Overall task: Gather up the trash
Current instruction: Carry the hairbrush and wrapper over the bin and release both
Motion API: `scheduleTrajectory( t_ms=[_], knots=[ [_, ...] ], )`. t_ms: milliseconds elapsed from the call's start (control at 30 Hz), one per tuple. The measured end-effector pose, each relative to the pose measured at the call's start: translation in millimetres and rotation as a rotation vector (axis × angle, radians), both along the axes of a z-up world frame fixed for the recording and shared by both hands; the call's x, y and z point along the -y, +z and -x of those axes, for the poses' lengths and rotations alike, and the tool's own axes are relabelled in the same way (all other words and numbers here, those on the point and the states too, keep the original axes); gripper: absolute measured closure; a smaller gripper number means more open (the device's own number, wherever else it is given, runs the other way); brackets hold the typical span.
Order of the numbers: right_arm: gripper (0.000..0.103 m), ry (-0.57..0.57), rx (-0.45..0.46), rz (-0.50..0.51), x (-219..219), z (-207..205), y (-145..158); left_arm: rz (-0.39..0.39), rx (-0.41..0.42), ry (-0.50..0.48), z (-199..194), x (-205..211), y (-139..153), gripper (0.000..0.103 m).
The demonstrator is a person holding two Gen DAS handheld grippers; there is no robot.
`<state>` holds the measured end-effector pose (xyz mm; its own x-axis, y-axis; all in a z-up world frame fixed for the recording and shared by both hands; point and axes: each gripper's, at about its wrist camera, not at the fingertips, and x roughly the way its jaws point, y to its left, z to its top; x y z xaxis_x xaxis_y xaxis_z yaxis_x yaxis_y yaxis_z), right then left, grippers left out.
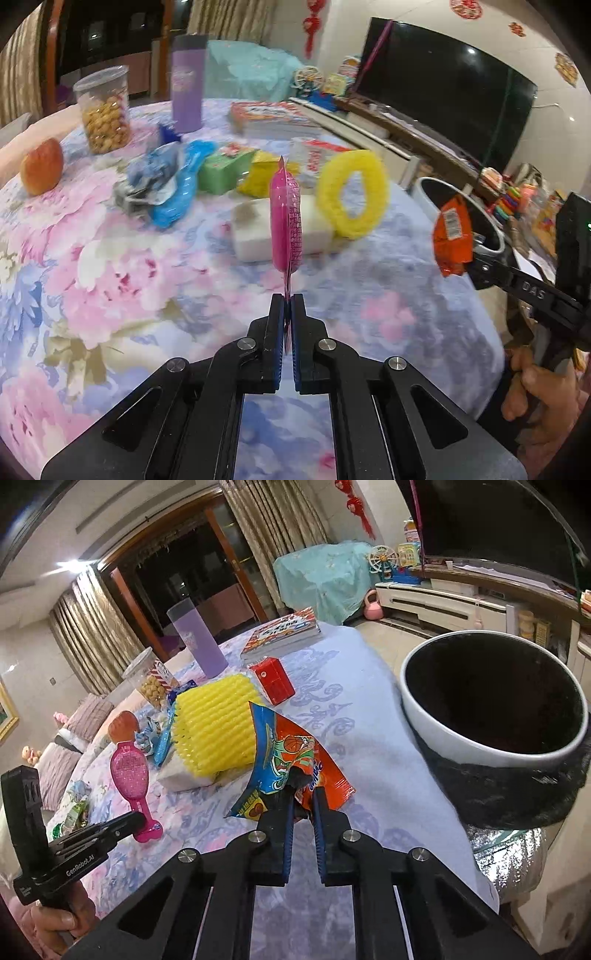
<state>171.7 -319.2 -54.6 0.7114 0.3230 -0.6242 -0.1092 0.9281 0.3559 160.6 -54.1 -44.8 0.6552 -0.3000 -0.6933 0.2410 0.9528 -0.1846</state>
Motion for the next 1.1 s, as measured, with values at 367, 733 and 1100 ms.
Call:
scheduleTrajectory(
  t_ms=[367, 733, 1100],
  knots=[
    [0.093, -0.037, 0.034, -0.010, 16.1, 21.3, 12.6, -0.004, 0.023, -0.121, 12.3, 48.8, 13.0, 0.100],
    [0.093, -0.096, 0.050, -0.026, 45.2, 31.9, 17.2, -0.012, 0.028, -0.204, 6.8, 92.2, 15.5, 0.100],
    [0.093, -0.160, 0.062, -0.031, 77.3, 35.1, 21.4, -0.023, 0.030, -0.282, -6.1, 137.2, 19.3, 0.100]
  ],
)
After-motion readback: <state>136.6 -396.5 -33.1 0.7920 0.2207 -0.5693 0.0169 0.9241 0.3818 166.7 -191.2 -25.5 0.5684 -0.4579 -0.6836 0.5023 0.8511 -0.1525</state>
